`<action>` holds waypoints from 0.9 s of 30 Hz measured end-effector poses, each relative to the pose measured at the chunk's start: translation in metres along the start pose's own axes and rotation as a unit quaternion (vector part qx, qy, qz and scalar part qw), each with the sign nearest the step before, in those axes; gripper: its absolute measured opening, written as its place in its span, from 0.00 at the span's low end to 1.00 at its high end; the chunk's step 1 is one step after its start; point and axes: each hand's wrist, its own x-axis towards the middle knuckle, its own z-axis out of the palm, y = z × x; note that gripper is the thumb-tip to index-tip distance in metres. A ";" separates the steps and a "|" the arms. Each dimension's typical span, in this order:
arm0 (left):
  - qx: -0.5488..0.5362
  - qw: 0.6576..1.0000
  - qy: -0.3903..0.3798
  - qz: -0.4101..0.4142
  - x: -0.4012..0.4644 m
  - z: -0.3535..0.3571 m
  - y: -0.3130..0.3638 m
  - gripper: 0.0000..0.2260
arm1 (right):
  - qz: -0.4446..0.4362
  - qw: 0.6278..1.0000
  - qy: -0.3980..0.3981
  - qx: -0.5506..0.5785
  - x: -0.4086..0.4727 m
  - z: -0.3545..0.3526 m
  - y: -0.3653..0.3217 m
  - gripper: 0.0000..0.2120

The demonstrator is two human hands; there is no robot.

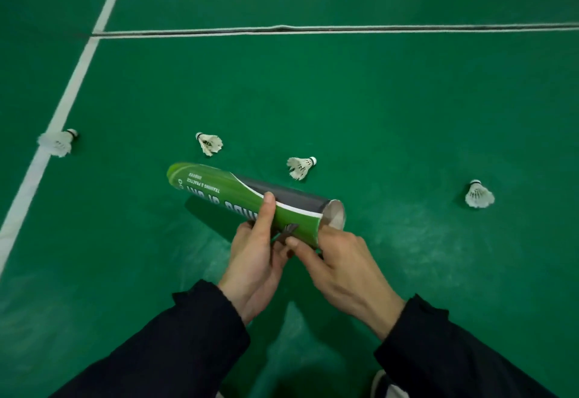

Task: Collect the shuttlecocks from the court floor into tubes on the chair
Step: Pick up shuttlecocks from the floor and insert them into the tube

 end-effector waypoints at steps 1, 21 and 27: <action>0.001 1.000 -0.003 0.006 0.004 -0.006 0.006 0.33 | 0.004 0.999 0.014 0.046 -0.001 0.003 0.002 0.23; -0.022 0.961 0.235 0.143 0.102 -0.162 0.064 0.22 | 0.178 0.956 -0.016 0.234 0.009 -0.016 0.061 0.06; 0.009 0.967 0.217 0.136 0.105 -0.163 0.066 0.11 | 0.131 0.956 -0.189 0.183 0.006 -0.022 0.057 0.07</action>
